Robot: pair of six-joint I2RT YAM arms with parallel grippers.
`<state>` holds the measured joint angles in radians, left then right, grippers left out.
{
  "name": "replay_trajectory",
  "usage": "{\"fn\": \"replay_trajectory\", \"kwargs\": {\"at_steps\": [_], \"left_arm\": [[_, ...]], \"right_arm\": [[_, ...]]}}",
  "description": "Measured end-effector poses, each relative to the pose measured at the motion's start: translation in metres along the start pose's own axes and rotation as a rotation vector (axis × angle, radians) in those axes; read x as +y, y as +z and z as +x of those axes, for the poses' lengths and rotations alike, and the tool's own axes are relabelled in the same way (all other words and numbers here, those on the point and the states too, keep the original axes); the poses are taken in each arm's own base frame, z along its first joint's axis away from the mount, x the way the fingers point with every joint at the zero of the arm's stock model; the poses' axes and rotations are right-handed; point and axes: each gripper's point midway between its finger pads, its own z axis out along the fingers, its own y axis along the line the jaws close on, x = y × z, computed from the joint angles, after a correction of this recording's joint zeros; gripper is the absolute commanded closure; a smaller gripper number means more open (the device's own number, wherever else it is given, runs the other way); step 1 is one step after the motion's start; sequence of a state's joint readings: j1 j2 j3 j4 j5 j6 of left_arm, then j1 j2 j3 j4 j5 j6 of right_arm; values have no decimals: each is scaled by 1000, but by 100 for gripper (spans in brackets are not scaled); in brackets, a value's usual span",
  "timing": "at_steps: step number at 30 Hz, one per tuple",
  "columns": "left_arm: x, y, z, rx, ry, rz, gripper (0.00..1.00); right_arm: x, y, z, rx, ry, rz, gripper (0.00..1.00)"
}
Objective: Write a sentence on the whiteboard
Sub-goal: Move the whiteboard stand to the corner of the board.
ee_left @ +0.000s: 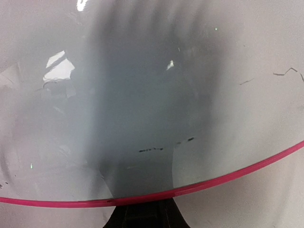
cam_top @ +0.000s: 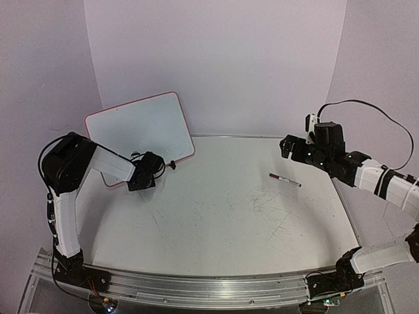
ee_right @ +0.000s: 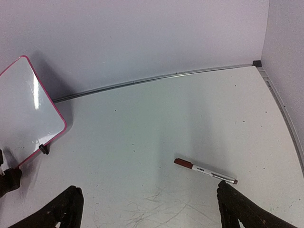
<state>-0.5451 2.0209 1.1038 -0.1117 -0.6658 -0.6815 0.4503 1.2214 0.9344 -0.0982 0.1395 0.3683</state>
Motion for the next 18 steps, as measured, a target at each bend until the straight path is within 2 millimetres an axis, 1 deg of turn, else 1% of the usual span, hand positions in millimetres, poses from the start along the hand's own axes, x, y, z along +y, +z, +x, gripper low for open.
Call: {"fn": "replay_trajectory", "kwargs": {"at_steps": [3,6,13,15,18], "left_arm": [[-20,-14,11,-5,39,45,100],[-45,-32,25,-11,84,107,100],[-100,-80,67,-27,199,273,100],[-111,-92,78,-32,225,313,100],[-119,-103,89,-43,246,353,100]], "right_arm": [[0,4,5,18,-4,-1,2],[2,9,11,39,-7,-9,2],[6,13,20,72,-10,-35,2],[7,16,24,85,-12,-39,2],[6,21,32,111,-17,-37,2]]}}
